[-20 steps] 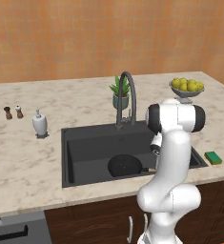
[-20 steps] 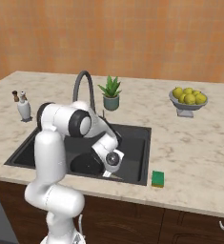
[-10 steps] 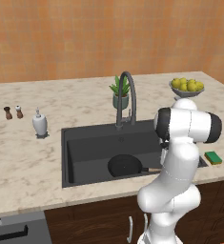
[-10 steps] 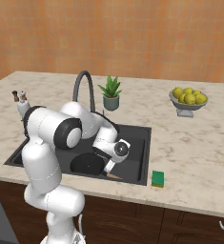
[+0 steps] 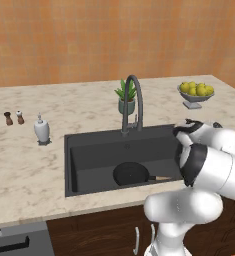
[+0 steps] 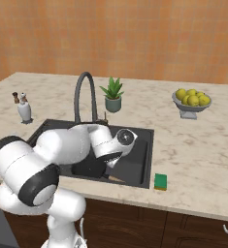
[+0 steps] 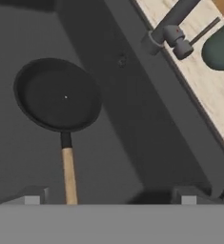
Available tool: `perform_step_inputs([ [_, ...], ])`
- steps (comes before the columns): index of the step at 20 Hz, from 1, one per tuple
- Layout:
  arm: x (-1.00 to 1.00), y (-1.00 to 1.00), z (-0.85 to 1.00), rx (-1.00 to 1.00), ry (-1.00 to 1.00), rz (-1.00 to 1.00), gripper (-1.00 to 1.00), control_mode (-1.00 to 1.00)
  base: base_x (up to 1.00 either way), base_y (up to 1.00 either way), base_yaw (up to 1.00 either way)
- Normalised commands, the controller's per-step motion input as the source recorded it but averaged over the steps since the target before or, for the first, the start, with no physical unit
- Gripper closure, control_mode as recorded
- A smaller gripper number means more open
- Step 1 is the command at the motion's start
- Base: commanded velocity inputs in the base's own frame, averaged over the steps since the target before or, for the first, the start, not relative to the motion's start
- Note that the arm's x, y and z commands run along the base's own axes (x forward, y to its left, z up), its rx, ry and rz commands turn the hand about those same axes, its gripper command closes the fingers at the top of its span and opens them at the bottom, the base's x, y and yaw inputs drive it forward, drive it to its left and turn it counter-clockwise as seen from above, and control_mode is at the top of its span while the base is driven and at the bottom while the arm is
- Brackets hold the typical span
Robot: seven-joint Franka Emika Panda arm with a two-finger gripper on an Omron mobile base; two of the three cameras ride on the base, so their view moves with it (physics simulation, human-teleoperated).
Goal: Pick the pan and sponge and place them into the sink. Then turn on the water.
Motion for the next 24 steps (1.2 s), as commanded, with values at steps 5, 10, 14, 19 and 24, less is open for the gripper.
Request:
perform_step_inputs([
  [5,-0.73,-0.03,0.97,0.00,-0.01,-0.18,-1.00,-1.00,0.00,0.00,0.00],
  [10,-0.59,0.00,0.76,0.00,0.05,-0.36,-1.00,-1.00,0.00,0.00,0.00],
  [14,-0.55,-0.11,0.57,0.00,0.02,-0.39,-1.00,-1.00,0.00,0.00,0.00],
  [19,-0.40,-0.55,0.27,0.17,0.05,-0.36,-1.00,-1.00,0.00,0.00,0.00],
  [24,-0.18,-0.48,0.02,0.25,0.16,-0.29,-1.00,-1.00,0.00,0.00,0.00],
])
